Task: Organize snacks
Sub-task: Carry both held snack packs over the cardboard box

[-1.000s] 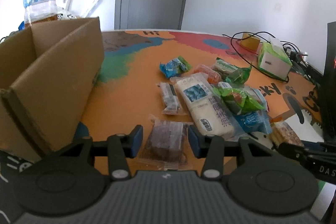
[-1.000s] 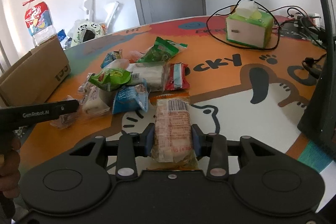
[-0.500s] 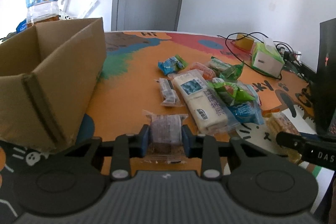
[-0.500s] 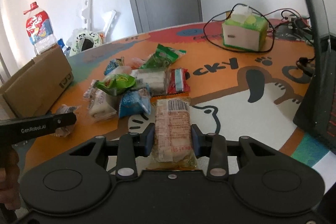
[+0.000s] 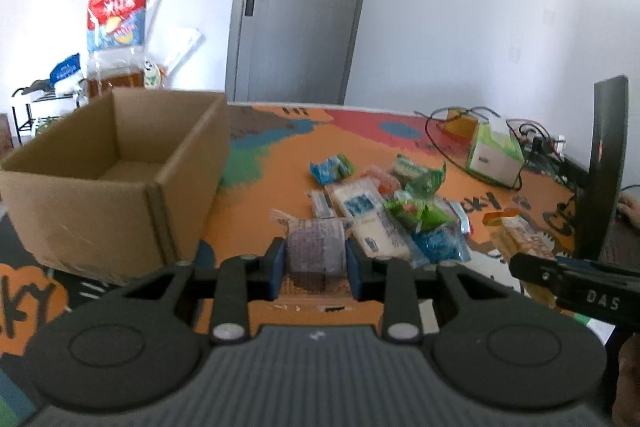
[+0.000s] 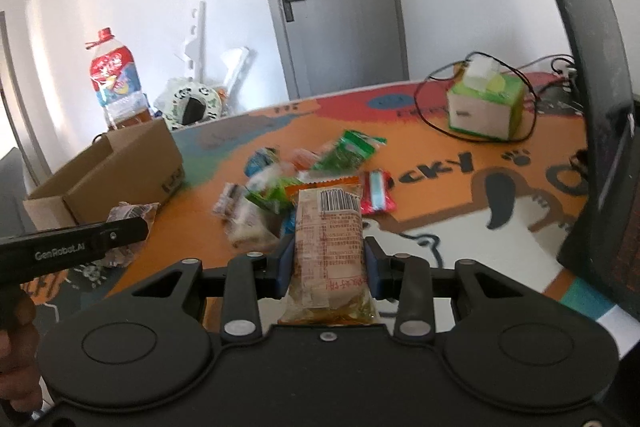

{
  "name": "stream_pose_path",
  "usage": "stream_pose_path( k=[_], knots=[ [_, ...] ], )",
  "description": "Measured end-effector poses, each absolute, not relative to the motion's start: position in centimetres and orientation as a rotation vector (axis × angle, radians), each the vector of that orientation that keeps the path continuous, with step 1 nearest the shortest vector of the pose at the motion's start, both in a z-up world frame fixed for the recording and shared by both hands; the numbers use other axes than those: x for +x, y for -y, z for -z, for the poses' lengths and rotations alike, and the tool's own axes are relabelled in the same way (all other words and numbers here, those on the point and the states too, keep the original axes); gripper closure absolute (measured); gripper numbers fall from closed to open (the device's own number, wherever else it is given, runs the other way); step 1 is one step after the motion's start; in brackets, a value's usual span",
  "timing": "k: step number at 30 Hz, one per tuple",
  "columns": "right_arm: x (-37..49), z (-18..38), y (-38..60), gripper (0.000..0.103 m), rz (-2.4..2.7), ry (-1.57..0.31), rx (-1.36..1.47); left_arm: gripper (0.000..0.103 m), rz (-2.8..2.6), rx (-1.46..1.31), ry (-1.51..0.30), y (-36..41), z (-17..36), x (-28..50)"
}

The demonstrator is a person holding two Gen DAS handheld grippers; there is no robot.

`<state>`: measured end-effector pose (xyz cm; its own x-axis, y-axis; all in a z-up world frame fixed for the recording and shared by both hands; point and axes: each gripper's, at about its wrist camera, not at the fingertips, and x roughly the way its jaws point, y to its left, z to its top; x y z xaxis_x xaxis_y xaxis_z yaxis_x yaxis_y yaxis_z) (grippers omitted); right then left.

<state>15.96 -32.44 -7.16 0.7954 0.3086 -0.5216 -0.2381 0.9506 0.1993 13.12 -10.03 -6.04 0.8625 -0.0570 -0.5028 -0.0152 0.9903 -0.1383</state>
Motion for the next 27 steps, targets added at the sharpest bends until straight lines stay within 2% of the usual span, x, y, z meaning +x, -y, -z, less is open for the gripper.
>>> stream_pose_path(
  k=[13, 27],
  knots=[
    [16.1, 4.1, 28.6, 0.067, -0.387, -0.511, 0.102, 0.072, -0.053, -0.107, -0.438, 6.9, 2.2, 10.3],
    [17.0, 1.0, 23.6, 0.067, -0.477, -0.454, 0.083, 0.072, -0.112, -0.118, -0.397, 2.6, -0.4, 10.6]
  ],
)
